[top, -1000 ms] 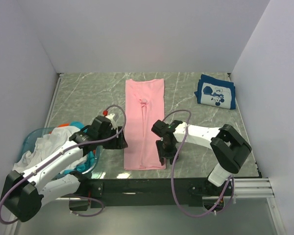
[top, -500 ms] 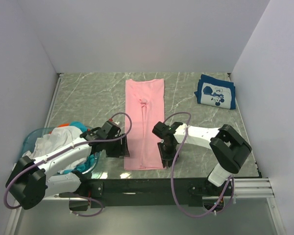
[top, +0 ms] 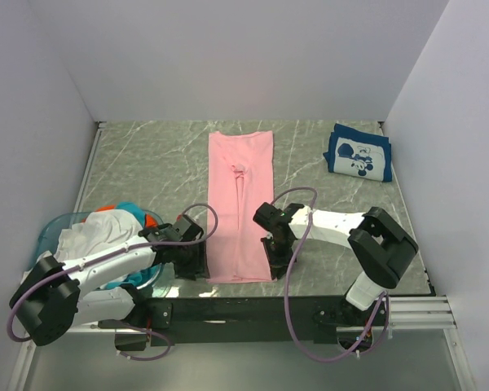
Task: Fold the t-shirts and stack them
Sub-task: Fold the tshirt
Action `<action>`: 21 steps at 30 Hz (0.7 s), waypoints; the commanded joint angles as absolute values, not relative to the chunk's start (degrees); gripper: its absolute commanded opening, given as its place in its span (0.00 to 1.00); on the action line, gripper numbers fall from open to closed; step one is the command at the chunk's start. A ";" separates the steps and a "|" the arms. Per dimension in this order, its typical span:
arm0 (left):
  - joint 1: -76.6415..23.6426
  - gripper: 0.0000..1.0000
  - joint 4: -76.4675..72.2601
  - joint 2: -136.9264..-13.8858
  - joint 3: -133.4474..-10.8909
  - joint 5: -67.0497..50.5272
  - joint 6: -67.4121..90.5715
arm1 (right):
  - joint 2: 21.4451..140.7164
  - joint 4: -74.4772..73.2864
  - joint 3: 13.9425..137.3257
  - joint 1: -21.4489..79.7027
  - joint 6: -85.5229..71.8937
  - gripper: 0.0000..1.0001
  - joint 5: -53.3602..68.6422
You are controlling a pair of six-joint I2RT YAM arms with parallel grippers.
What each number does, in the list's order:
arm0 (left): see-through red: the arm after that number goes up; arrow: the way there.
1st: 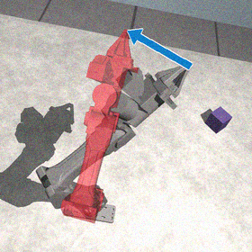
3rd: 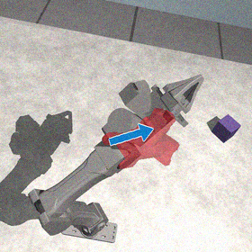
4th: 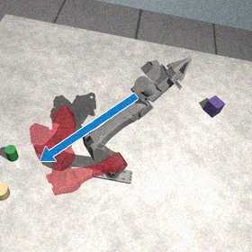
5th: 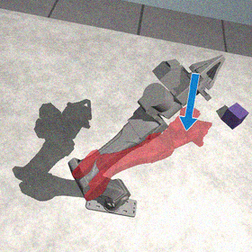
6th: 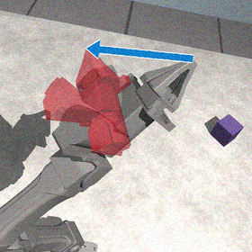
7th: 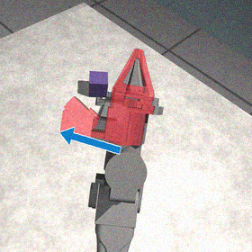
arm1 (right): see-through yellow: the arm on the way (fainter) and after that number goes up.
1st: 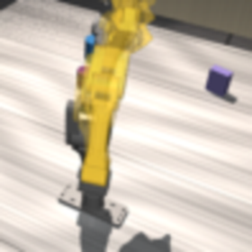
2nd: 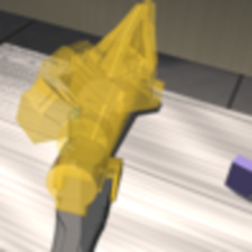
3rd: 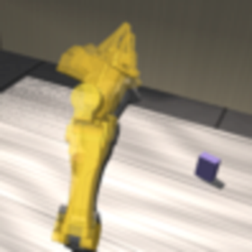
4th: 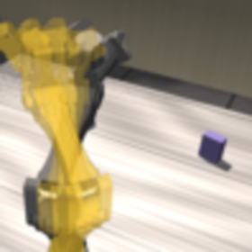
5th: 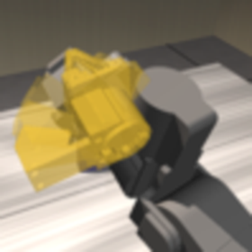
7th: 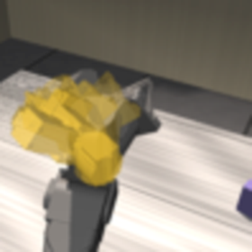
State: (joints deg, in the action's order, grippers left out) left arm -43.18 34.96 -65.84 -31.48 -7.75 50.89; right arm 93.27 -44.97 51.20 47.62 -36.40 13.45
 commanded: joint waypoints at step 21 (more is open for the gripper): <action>-43.50 0.39 26.54 -68.64 -27.77 -12.13 52.38 | 94.40 -45.09 51.24 47.29 -34.98 0.27 13.54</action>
State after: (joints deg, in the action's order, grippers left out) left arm -43.22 26.85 -67.88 -28.29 -12.56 52.25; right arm 94.26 -44.95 51.22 47.62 -35.88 13.67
